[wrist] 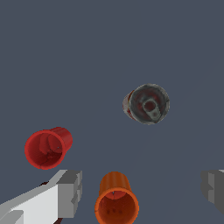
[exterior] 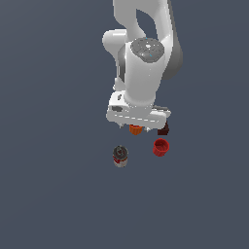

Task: Pick up a designated object from a clutter of objects.

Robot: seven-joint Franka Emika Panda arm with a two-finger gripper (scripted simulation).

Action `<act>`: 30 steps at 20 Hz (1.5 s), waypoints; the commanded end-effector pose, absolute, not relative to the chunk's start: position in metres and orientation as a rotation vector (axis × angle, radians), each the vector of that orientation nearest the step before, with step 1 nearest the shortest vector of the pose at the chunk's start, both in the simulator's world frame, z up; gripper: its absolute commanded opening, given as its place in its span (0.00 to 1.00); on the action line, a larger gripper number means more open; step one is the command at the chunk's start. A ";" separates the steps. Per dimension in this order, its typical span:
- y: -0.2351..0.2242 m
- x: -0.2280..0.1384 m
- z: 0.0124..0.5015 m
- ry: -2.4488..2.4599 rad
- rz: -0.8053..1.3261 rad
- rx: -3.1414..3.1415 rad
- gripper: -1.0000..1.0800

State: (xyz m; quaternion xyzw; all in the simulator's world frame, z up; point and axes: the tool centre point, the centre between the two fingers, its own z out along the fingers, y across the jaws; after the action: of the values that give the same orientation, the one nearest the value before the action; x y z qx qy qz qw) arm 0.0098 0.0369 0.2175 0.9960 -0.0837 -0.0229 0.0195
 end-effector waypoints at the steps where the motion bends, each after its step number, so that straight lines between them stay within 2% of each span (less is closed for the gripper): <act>1: 0.058 0.013 0.200 -0.300 -0.057 3.088 0.96; 9: 0.123 0.014 0.144 -0.426 -0.020 3.088 0.96; 16: 0.161 0.007 0.112 -0.504 -0.005 3.092 0.96; 30: 0.179 0.002 0.093 -0.536 -0.002 3.095 0.96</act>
State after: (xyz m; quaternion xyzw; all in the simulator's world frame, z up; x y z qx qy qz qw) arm 0.0028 0.1785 0.0955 0.9853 -0.1706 -0.0002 0.0003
